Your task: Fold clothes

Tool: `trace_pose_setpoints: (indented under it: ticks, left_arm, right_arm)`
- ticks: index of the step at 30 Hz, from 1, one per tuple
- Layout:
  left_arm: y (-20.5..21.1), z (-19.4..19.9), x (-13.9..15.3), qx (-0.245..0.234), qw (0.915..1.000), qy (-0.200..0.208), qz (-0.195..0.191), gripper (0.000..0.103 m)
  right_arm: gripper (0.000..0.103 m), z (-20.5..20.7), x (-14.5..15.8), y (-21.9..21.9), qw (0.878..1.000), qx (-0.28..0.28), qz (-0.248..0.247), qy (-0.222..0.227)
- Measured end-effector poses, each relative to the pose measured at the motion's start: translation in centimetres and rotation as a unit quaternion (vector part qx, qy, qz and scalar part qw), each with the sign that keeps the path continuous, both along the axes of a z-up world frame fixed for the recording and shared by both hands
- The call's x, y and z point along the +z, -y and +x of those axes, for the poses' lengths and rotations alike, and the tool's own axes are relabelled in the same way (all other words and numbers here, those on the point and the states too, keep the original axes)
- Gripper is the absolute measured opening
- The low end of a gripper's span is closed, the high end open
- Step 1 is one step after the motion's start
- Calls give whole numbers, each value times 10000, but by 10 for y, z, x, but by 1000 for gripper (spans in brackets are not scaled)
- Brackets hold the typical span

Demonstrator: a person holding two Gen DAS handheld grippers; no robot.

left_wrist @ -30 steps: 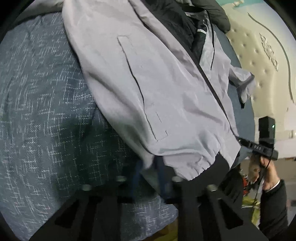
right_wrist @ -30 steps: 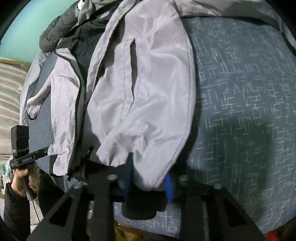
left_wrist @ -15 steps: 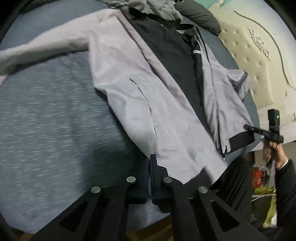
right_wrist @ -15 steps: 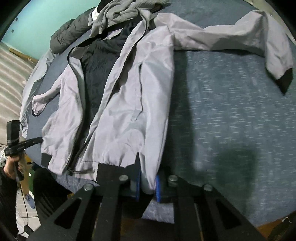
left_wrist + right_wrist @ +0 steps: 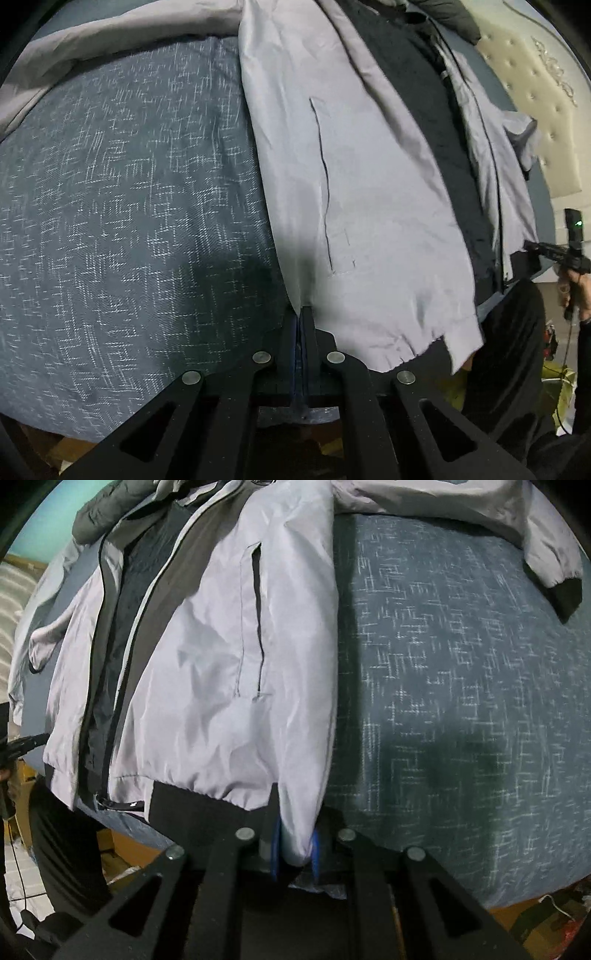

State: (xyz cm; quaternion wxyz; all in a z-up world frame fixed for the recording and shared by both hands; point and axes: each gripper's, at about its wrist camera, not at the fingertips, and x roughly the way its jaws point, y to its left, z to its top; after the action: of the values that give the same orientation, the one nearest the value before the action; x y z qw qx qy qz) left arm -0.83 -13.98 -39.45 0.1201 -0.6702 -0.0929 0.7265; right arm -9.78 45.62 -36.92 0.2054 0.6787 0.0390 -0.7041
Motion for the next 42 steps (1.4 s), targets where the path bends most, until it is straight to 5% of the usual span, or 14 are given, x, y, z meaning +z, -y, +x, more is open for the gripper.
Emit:
trace_pose_setpoints:
  ticks: [2,4,6,9,14,25,28,31,36,42]
  left_arm:
    - [0,-4,5,-12,9997,-37,-240,11]
    - [0,-10,16,32,9993,-198,-301,15]
    - [0,-18,29,97,9988,-392,-285,32]
    - [-6,-36,46,152,9973,-675,-229,45]
    - [-27,-76,56,237,9945,-1009,-165,50]
    - [-57,-137,53,232,9926,-1188,-49,54]
    - [-56,-142,50,244,9927,-1177,33,54]
    - [-53,-146,46,261,9927,-1175,60,54]
    - [-47,-150,43,334,9928,-1153,30,54]
    - [-45,-165,47,339,9920,-1218,-70,59]
  right_arm:
    - [31,-5,8,-1,9999,-90,13,-121]
    - [33,-11,21,0,9993,-190,-89,-325]
    - [33,-17,33,1,9980,-289,-191,-528]
    - [33,-28,47,19,9960,-266,-478,-706]
    - [39,-56,47,94,9907,-108,-1131,-753]
    - [40,-122,3,177,9910,-187,-995,-872]
    - [16,-125,1,188,9904,55,-819,-1116]
    - [6,-127,-4,203,9886,202,-896,-1190]
    - [6,-123,-16,247,9874,616,-794,-1223]
    - [28,-120,-21,251,9877,753,-904,-1034]
